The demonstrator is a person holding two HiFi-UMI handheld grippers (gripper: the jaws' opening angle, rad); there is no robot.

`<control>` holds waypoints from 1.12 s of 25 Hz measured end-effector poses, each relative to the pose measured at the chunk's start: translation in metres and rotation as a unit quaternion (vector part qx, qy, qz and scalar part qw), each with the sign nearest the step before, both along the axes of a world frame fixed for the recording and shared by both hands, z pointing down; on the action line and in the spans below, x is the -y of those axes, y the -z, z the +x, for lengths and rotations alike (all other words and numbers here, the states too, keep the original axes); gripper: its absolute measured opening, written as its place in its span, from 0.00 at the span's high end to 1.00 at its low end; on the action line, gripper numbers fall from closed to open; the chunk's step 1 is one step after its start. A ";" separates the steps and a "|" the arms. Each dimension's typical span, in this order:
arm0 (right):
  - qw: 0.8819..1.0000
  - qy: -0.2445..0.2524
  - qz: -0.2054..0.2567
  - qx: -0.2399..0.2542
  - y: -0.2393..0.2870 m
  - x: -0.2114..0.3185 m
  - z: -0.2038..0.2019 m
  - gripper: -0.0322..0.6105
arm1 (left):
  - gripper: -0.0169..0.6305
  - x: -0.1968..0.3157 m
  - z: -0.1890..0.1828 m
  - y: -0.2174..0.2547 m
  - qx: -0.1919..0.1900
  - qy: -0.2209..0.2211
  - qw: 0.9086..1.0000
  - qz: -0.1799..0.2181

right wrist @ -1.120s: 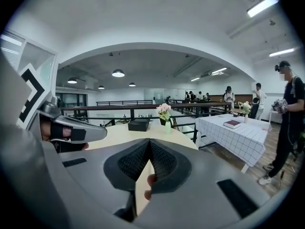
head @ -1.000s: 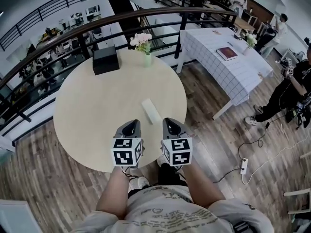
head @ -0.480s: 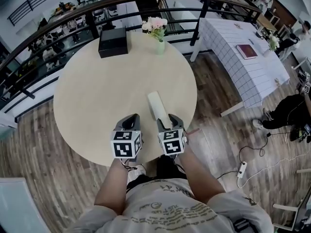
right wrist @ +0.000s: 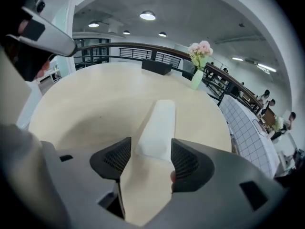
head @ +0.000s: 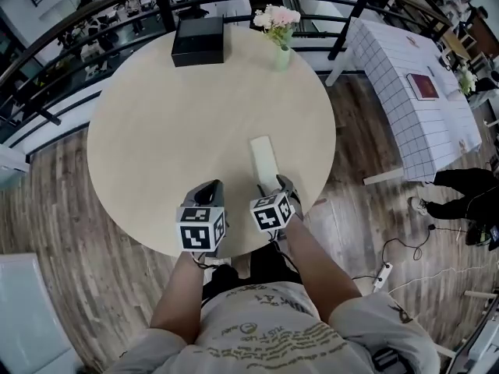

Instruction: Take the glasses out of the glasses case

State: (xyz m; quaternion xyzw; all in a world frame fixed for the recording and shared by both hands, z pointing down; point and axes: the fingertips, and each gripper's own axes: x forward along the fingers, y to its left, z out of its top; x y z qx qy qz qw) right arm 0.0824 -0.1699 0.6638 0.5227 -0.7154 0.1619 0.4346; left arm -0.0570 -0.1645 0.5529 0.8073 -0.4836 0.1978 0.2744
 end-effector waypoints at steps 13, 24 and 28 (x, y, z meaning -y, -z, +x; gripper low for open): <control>0.999 -0.031 -0.029 -0.034 -0.025 0.013 0.006 0.51 | 0.96 0.008 -0.006 -0.018 0.001 0.010 1.000 -0.020; 0.995 -0.067 -0.064 0.047 -0.027 0.014 0.012 0.51 | 0.96 0.013 0.002 -0.020 0.002 0.004 1.000 -0.023; 0.992 -0.064 -0.077 0.079 -0.027 0.012 0.014 0.50 | 0.96 0.016 0.007 -0.025 0.000 -0.002 1.000 -0.028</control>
